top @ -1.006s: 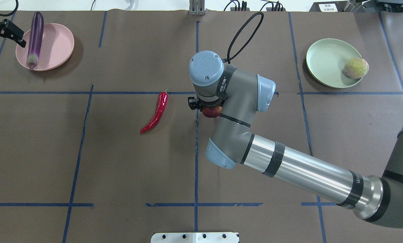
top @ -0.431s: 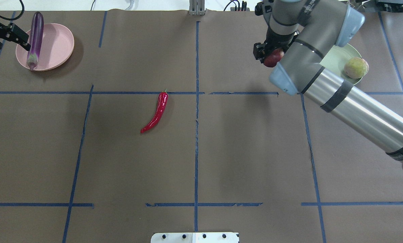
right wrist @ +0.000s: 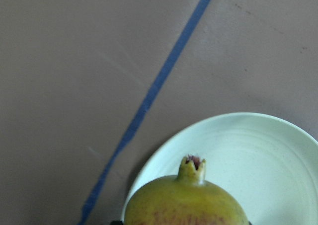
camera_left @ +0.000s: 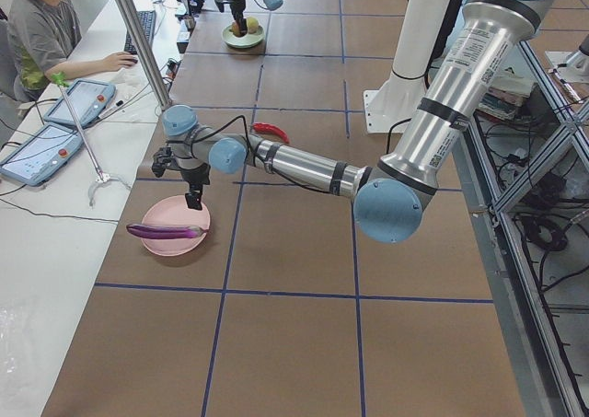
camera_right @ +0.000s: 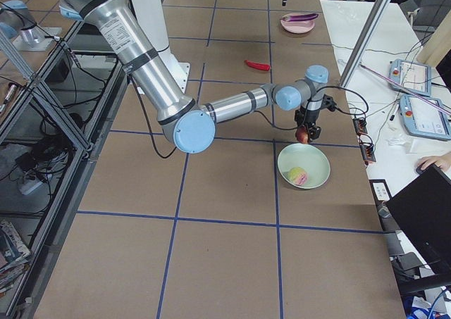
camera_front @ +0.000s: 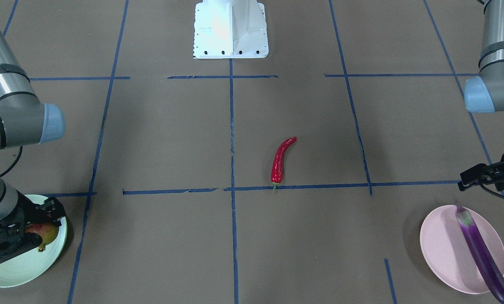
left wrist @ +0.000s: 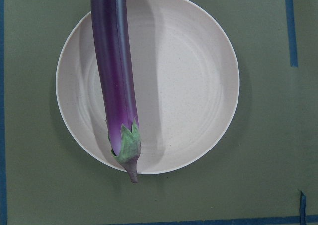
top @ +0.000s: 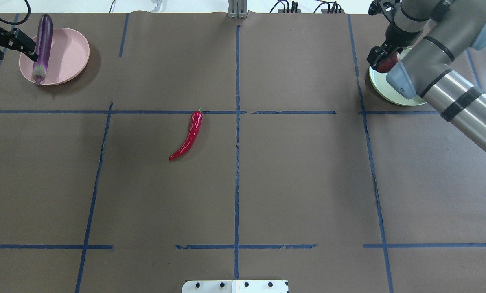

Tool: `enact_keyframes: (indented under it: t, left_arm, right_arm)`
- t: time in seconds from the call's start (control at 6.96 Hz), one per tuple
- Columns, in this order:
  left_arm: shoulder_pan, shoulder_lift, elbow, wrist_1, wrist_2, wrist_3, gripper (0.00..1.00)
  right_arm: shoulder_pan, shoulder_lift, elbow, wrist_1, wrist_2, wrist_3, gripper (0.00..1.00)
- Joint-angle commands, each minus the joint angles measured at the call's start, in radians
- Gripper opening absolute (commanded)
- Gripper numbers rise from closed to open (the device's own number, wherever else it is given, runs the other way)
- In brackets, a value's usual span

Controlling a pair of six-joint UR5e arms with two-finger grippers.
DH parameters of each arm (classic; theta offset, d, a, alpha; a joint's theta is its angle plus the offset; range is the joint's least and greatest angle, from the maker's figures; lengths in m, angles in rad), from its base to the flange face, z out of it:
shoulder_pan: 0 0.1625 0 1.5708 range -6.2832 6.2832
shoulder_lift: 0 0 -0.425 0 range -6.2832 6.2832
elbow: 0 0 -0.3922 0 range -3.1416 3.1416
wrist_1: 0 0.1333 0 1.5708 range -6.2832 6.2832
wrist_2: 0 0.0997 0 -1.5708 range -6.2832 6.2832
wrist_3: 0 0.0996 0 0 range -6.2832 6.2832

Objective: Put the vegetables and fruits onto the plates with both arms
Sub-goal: 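Carry the pomegranate with the right gripper onto the pale green plate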

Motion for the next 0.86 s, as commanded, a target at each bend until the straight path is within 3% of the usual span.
enact_keyframes:
  t: [0.0,0.14,0.29,0.43,0.58,0.72]
  left_arm:
    - [0.002,0.000,-0.007,0.001,0.000,-0.003,1.00]
    - [0.003,0.000,-0.007,0.001,0.000,-0.003,1.00]
    - [0.006,0.000,-0.007,0.000,0.000,-0.003,1.00]
    - [0.010,-0.001,-0.011,-0.002,0.000,-0.001,1.00]
    - [0.051,-0.001,-0.016,-0.038,0.000,-0.004,1.00]
    - [0.097,-0.012,-0.025,-0.052,0.000,-0.060,1.00]
  right_arm:
    - [0.011,-0.029,-0.111,0.150,0.015,-0.019,0.42]
    - [0.011,-0.038,-0.109,0.151,0.015,-0.012,0.84]
    - [0.016,-0.029,-0.104,0.140,0.021,-0.004,1.00]
    - [0.042,0.003,-0.079,0.035,0.050,0.042,1.00]
    - [0.080,0.027,-0.009,-0.122,0.073,0.065,1.00]
    - [0.156,0.009,0.071,-0.200,0.137,0.061,1.00]
